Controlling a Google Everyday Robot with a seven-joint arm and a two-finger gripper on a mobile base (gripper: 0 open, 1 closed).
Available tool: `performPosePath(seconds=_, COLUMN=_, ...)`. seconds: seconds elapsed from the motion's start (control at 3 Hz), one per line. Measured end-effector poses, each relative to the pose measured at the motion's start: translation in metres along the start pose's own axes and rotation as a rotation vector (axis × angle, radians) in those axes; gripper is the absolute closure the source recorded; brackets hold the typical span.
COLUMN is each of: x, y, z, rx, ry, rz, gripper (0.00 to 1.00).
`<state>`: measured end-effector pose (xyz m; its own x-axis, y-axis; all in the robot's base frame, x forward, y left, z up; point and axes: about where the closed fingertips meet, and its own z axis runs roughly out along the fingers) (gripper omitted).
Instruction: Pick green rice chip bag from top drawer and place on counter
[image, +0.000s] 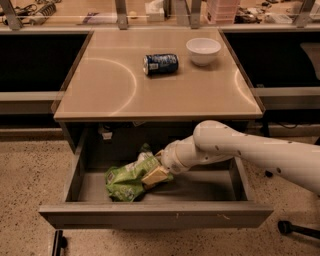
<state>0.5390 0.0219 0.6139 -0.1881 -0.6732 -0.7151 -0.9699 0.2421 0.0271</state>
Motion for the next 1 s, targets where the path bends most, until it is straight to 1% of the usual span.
performPosePath(seconds=0.33, x=0.000, y=0.000, z=0.000, rx=0.000, ry=0.000, rz=0.000, gripper=1.00)
performPosePath(seconds=0.67, x=-0.002, y=0.001, z=-0.001, rx=0.007, ry=-0.002, rz=-0.004, gripper=1.00)
performPosePath(seconds=1.0, x=-0.014, y=0.005, z=-0.023, rx=0.037, ry=0.001, rz=-0.024, gripper=1.00)
